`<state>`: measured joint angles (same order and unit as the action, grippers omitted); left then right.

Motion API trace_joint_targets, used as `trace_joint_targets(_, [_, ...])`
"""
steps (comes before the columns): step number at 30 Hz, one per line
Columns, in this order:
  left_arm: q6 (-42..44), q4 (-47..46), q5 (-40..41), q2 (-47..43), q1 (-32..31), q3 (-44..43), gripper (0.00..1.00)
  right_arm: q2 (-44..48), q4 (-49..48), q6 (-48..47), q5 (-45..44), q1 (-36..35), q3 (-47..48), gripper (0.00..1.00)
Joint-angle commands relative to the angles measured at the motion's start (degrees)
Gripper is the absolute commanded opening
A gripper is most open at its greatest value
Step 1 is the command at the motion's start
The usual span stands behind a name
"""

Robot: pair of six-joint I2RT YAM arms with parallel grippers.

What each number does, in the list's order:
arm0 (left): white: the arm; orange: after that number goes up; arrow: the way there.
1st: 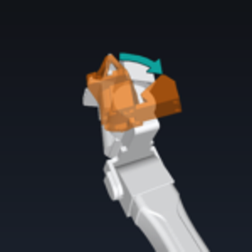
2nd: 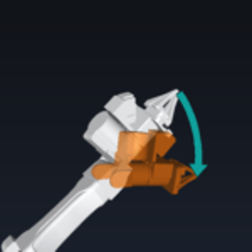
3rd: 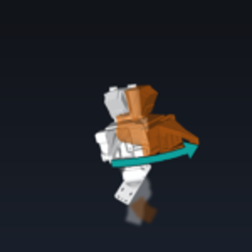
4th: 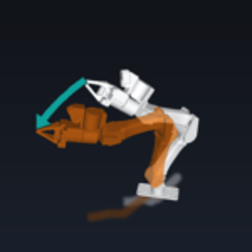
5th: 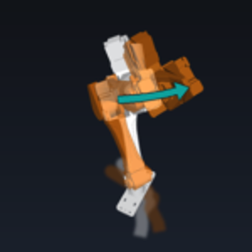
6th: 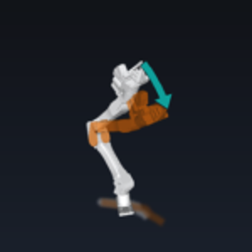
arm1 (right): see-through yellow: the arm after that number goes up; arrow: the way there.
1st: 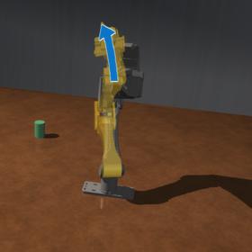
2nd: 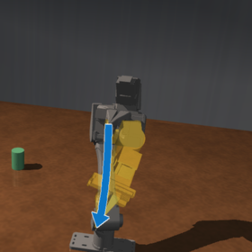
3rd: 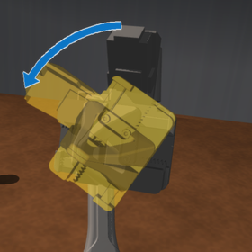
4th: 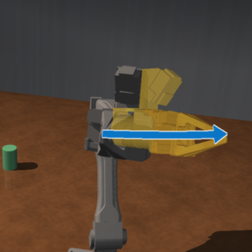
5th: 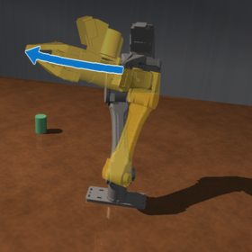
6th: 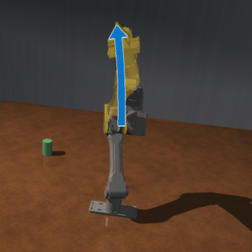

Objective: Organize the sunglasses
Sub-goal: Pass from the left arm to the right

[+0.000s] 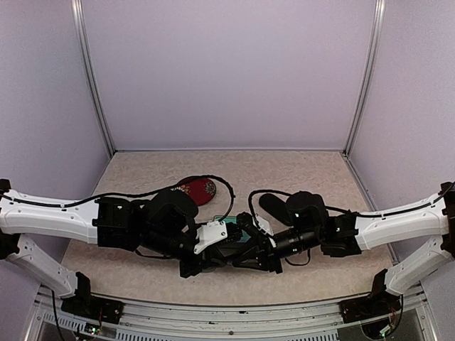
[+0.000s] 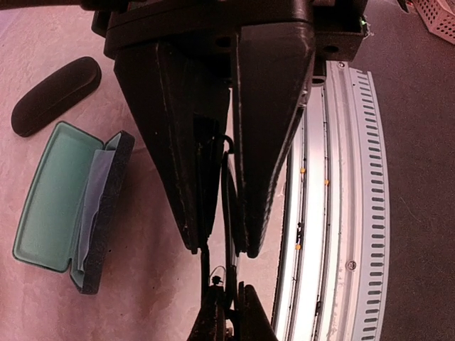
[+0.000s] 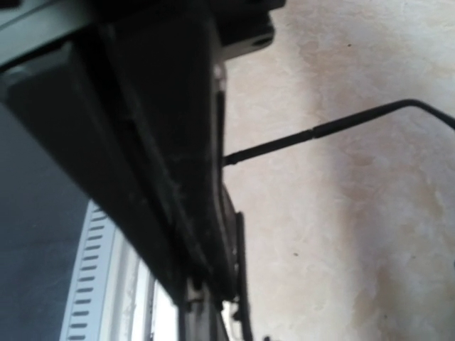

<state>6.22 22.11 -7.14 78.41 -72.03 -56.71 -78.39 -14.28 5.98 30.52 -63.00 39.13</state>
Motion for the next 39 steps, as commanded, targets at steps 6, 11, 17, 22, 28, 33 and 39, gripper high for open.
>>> trace_joint_targets(6, [-0.56, -2.61, -2.14, 1.94, 0.25, 0.24, 0.16, 3.67, 0.29, -0.83, -1.56, -0.45, -2.02, 0.11])
trace_joint_targets(11, [-0.97, -2.82, -2.37, 2.02, 0.36, 0.28, 0.29, 4.67, 1.62, -0.91, -2.43, -0.4, -2.76, 0.09])
trace_joint_targets(17, [-1.25, -2.64, -1.44, 0.95, 0.48, 0.66, 0.41, 5.9, 2.29, -0.75, -3.05, -0.28, -3.99, 0.08])
trace_joint_targets(22, [-0.98, -3.08, -2.07, -1.18, 0.75, 1.69, 0.46, 5.72, 3.15, -0.53, -2.49, -0.17, -4.54, 0.08])
trace_joint_targets(28, [-0.72, -1.98, -1.87, -2.81, 0.84, 2.49, 0.47, 6.3, 2.82, 0.12, -2.55, 0.24, -5.7, 0.08])
trace_joint_targets(33, [-1.42, -2.39, -1.28, -4.64, 0.84, 3.17, 0.48, 6.91, 2.86, 0.34, -2.68, 0.47, -5.89, 0.08])
trace_joint_targets(39, [-8.93, -3.75, 9.3, -9.99, 1.96, 7.37, 0.52, 9.61, 2.37, 1.56, -2.83, 1.12, -6.97, 0.08])
